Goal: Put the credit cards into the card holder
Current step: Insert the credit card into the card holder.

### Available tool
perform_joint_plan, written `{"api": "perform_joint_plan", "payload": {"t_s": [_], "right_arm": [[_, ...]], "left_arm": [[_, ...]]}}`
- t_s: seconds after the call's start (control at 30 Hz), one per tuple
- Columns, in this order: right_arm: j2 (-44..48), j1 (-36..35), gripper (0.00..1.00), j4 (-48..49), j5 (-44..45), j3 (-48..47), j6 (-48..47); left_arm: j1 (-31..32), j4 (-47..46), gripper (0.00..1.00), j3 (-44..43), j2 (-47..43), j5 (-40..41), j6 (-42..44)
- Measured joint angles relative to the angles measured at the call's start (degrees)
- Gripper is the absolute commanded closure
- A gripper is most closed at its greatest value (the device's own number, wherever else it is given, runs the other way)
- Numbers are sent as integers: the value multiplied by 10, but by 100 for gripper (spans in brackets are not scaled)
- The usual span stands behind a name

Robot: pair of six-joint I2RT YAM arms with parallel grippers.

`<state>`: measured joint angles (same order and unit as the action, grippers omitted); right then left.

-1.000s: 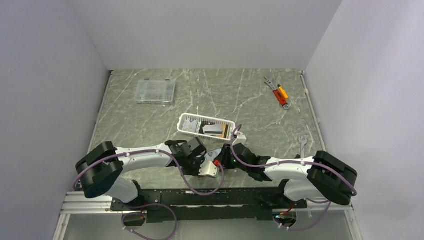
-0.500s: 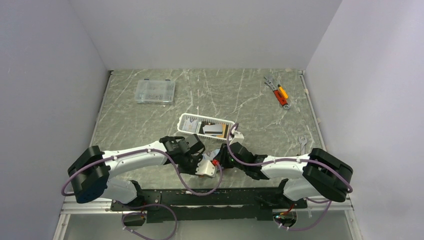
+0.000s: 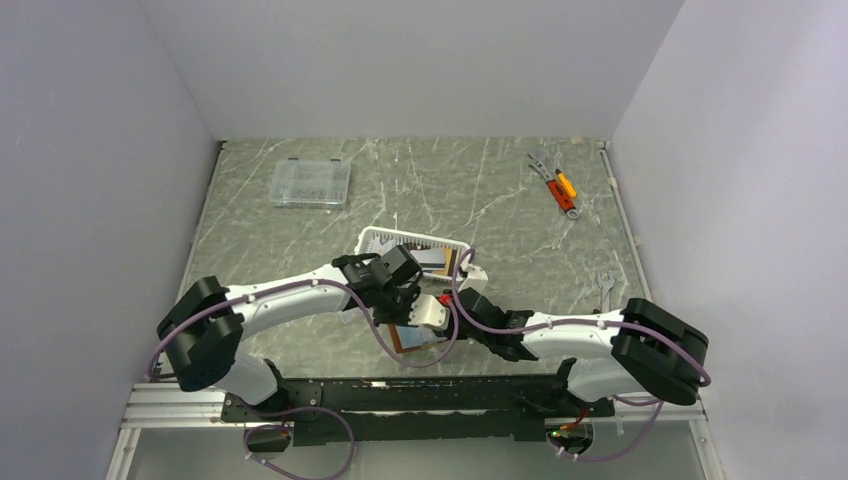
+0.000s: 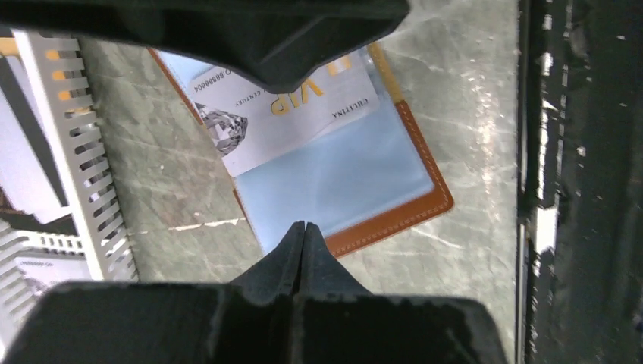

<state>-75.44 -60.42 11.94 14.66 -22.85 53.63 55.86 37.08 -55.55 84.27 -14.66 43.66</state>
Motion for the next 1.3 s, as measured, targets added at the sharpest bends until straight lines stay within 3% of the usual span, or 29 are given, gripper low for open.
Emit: {"api": "perform_joint_plan", "payload": {"t_s": [0.23,0.63,0.9,1.3], "right_arm": [[15,-5,62,-18,4,3,9],[39,-3,61,-17,2,17,21],[60,34,60,24,-50,52,24],[10,56,63,77,-123,45,24]], "left_arm": [[5,-41,100,68,43,27,23],[12,-56,100,78,33,31,19],[18,-129,100,149,-30,40,6],[28,-144,100,154,-31,54,-1]]}}
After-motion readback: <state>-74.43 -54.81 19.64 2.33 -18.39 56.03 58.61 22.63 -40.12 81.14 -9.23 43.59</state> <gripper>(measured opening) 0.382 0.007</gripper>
